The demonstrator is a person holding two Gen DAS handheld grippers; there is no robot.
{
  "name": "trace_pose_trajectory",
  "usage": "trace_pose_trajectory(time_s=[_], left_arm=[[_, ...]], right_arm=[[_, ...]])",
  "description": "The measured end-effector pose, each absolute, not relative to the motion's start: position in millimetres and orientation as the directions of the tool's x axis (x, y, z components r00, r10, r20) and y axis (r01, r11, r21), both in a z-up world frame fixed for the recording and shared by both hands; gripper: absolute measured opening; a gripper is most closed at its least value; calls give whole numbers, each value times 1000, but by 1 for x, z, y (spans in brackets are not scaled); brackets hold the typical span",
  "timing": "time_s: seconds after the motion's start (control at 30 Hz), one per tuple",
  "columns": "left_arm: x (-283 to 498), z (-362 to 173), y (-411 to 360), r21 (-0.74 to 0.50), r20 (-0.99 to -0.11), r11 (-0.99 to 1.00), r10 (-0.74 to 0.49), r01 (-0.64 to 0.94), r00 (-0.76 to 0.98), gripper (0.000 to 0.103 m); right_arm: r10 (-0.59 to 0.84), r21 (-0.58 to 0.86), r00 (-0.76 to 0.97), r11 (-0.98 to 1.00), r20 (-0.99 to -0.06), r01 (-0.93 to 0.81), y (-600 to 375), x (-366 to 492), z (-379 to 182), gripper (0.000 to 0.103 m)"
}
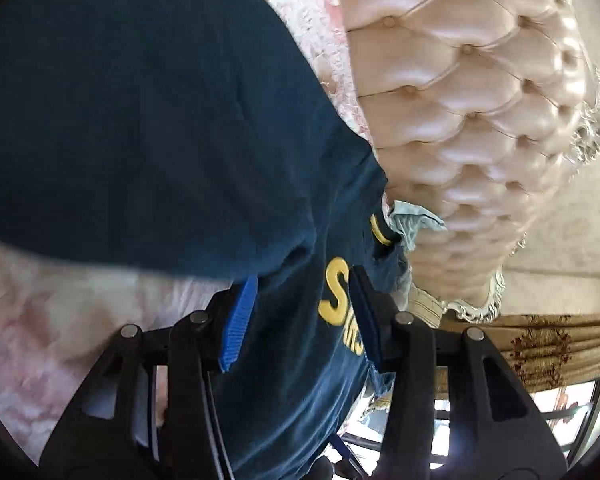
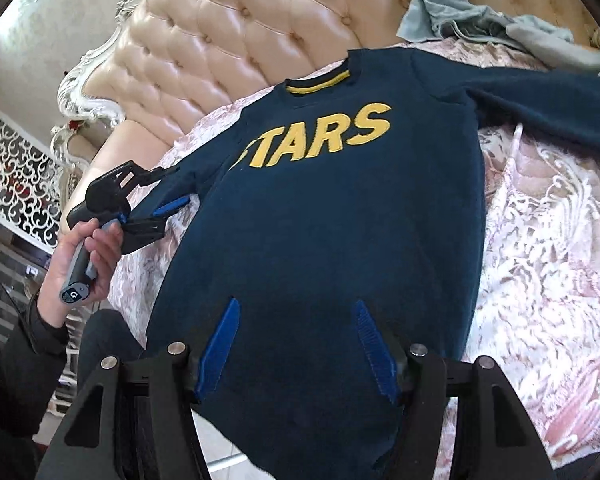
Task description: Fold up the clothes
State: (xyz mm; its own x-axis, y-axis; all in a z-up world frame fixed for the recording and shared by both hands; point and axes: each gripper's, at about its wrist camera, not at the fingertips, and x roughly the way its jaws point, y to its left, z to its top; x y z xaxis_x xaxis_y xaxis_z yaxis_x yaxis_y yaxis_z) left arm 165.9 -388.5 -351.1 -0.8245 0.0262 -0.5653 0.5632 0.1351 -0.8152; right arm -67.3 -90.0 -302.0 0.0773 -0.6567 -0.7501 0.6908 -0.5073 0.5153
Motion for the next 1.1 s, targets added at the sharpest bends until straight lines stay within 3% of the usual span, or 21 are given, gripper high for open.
trace_pose_trajectory(time_s=[0.27, 0.3, 0.33, 0.57, 0.67, 0.7, 0.8, 0.9, 1.0, 1.1], left_arm=[[139, -345, -400, -723, -686, 97, 17, 684, -728, 48], [137, -343, -401, -701, -711, 71, 19, 710, -703, 42], [135, -338, -401, -664, -747, 50, 5, 746, -665, 19], [140, -311, -416, -618, -779, -65, -87, 783, -622, 14], [140, -320, -417, -606, -792, -58, -55, 793, -609, 15], [143, -323, -415, -620, -783, -36, -39, 784, -621, 19], [156, -317, -405, -630, -776, -43, -21, 776, -631, 46], [175, -303, -392, -644, -763, -99, 23, 758, -645, 49], [175, -266, -391, -648, -732, -329, 22, 687, -680, 49], [138, -230, -409, -547, -701, -660, 24, 515, -713, 49]], right_arm=[[-648, 521, 105, -494, -754, 696, -95, -66, -316, 63], [-647, 522, 109, -492, -755, 696, -96, -65, -318, 63], [-645, 522, 112, -491, -756, 697, -96, -65, -319, 64], [-627, 515, 130, -484, -768, 708, -93, -64, -320, 64], [-631, 521, 136, -479, -764, 706, -91, -65, -321, 64], [-633, 525, 137, -481, -762, 702, -90, -66, -321, 64], [-625, 529, 147, -485, -766, 696, -90, -68, -319, 64], [-626, 549, 170, -482, -761, 683, -87, -74, -313, 64], [-719, 613, 182, -398, -670, 682, -83, -84, -288, 64], [-809, 706, 277, -222, -519, 673, -104, -97, -268, 66]])
